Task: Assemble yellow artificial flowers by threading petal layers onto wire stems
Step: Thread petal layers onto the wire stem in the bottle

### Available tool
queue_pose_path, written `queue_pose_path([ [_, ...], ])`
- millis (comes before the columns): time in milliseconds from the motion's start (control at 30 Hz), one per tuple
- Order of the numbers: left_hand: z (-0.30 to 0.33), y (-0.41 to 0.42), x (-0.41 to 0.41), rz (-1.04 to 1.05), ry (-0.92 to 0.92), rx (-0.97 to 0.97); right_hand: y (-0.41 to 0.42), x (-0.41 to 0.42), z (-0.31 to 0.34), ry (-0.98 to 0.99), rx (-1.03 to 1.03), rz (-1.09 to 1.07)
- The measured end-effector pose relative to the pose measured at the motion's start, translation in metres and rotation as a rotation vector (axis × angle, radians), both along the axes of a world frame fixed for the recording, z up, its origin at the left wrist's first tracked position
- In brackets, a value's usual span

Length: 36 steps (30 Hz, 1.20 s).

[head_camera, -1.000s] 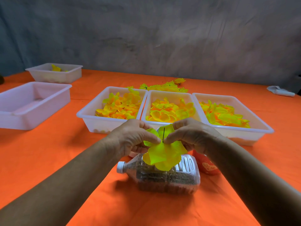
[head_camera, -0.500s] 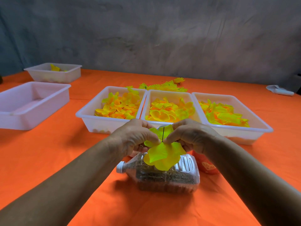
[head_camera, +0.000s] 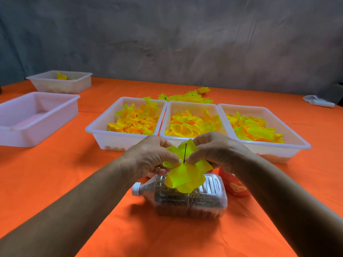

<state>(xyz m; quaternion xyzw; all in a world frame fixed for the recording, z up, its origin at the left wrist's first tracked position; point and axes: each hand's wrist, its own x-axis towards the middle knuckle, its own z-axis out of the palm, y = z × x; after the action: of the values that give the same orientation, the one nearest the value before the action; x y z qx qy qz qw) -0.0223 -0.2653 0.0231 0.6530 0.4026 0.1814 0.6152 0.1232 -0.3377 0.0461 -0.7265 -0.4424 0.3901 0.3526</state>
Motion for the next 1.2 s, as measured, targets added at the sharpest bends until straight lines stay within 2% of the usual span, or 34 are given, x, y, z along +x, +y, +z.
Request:
queue_pose_path([
  [367, -0.004, 0.005, 0.002, -0.002, 0.054, 0.072, 0.002, 0.002, -0.012, -0.049, -0.002, 0.001],
  [467, -0.005, 0.006, 0.000, 0.002, 0.063, 0.104, 0.000, 0.003, -0.015, 0.003, 0.009, -0.024],
  [533, -0.008, 0.006, -0.002, 0.002, 0.057, 0.214, -0.004, 0.002, -0.018, 0.052, 0.040, -0.065],
  [667, -0.010, 0.002, -0.006, -0.060, -0.008, 0.576, -0.014, 0.001, -0.028, 0.143, 0.119, -0.148],
  [733, -0.009, 0.001, -0.008, -0.132, -0.063, 0.671, -0.017, 0.000, -0.031, 0.182, 0.132, -0.154],
  [833, -0.012, -0.001, -0.007, -0.193, -0.115, 0.683, -0.018, 0.001, -0.035, 0.207, 0.127, -0.154],
  [1033, -0.023, 0.004, -0.004, -0.145, -0.200, 0.599, -0.021, 0.012, -0.035, 0.316, 0.102, -0.122],
  [1200, -0.030, 0.007, -0.004, -0.165, -0.265, 0.549, -0.023, 0.014, -0.040, 0.200, 0.086, -0.110],
])
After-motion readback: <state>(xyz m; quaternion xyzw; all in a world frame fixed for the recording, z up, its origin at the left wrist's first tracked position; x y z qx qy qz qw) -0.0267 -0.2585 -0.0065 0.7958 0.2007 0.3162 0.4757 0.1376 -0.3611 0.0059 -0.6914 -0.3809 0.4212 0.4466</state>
